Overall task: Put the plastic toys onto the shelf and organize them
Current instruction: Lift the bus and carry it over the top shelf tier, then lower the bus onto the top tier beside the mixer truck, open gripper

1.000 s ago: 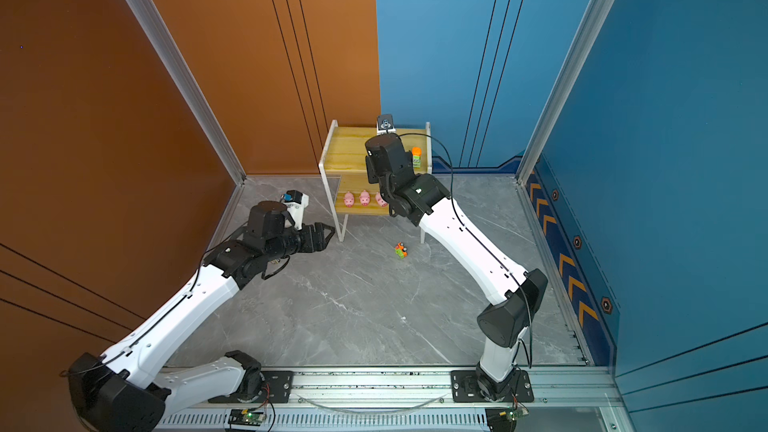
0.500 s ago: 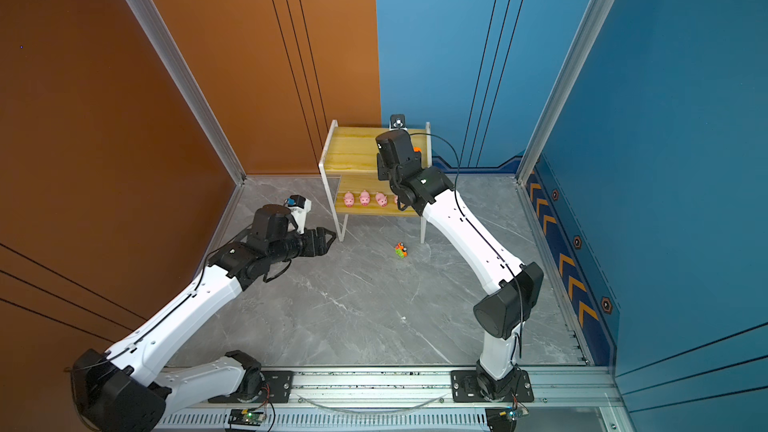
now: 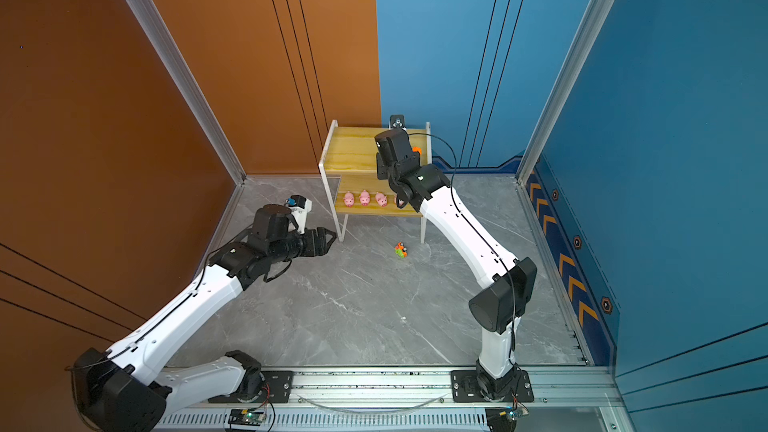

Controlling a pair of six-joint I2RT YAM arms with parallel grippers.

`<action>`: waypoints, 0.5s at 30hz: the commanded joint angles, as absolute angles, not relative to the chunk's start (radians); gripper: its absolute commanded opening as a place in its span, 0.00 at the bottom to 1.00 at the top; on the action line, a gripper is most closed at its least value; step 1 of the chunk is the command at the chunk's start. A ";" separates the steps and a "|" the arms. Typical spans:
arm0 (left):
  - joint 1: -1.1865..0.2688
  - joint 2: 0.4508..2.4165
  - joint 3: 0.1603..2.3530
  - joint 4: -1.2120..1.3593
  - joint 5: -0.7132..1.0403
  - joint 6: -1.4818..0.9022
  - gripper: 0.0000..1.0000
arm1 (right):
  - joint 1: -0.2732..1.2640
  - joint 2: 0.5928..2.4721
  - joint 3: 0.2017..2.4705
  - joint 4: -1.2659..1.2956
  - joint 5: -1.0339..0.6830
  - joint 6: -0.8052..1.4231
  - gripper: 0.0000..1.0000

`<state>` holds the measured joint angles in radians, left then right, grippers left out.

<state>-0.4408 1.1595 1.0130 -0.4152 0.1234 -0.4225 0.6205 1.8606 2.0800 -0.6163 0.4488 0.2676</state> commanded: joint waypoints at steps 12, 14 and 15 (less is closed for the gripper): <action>-0.438 1.166 1.002 -0.408 0.151 -0.417 0.78 | 0.618 1.890 2.129 -0.666 0.461 0.278 0.34; -0.438 1.166 1.002 -0.407 0.153 -0.417 0.78 | 0.620 1.891 2.141 -0.666 0.459 0.272 0.38; -0.437 1.167 1.003 -0.406 0.154 -0.417 0.78 | 0.621 1.892 2.149 -0.666 0.459 0.268 0.41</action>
